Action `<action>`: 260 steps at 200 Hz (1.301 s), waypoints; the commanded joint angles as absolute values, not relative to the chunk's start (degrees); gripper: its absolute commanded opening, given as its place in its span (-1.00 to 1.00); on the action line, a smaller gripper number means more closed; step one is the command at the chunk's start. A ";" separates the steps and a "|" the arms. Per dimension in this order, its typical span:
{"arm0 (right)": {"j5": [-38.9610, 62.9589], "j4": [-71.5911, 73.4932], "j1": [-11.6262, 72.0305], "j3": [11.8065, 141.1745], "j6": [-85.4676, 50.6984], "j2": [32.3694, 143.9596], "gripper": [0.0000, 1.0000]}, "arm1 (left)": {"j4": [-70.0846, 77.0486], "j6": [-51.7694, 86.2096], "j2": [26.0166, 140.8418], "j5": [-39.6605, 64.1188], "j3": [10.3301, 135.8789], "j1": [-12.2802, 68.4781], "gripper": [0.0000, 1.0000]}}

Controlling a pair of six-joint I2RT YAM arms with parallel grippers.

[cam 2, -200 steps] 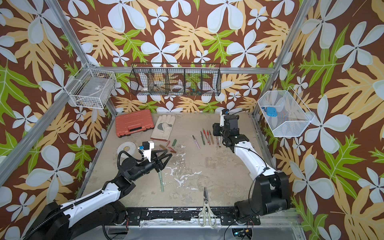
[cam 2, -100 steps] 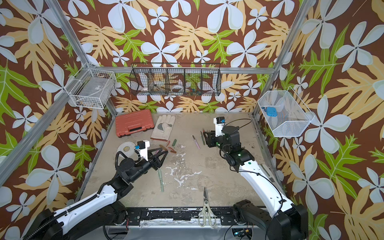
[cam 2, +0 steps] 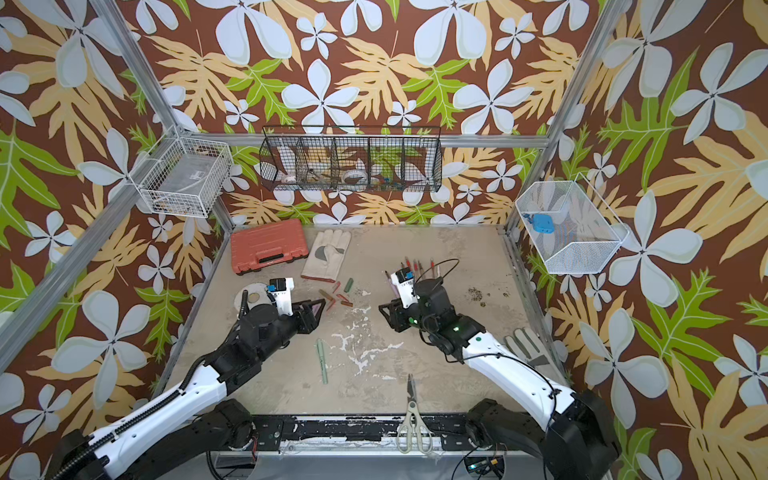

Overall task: Remove pen caps from pens
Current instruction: Pick up the pen from the bottom-center of the table.

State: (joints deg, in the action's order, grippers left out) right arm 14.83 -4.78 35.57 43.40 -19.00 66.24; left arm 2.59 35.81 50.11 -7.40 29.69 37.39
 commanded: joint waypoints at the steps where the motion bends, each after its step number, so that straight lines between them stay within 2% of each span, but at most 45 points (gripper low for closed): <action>1: 12.44 -3.41 38.04 44.30 -16.34 68.35 -0.05 | -11.32 41.30 50.83 -12.17 31.04 41.81 0.05; 48: 8.93 -4.04 41.20 43.68 -14.77 66.97 -0.05 | -24.90 54.92 55.86 -28.21 34.94 61.00 -0.01; 71: 8.20 -4.04 41.18 42.46 -14.57 64.63 -0.05 | -30.04 61.99 61.61 -31.80 35.16 65.95 -0.05; 108: 8.25 -4.36 41.22 40.51 -14.77 61.01 -0.04 | -29.33 68.89 63.48 -31.58 30.97 67.23 -0.04; 153: 8.15 -4.41 41.22 39.89 -14.79 60.64 -0.04 | -24.52 71.08 61.51 -27.52 25.73 67.34 -0.02; 234: 5.82 -4.31 41.16 39.18 -13.65 61.36 -0.05 | -27.07 72.26 63.26 -26.31 26.21 67.72 0.02; 260: 5.75 -4.01 41.10 39.04 -13.53 61.48 -0.04 | -28.73 72.03 62.00 -27.30 26.19 67.76 -0.03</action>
State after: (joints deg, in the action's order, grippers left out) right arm 7.03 -4.69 41.12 39.13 -14.33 61.34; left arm -25.78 70.76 62.76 -25.69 26.00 67.68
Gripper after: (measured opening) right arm 0.477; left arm 0.488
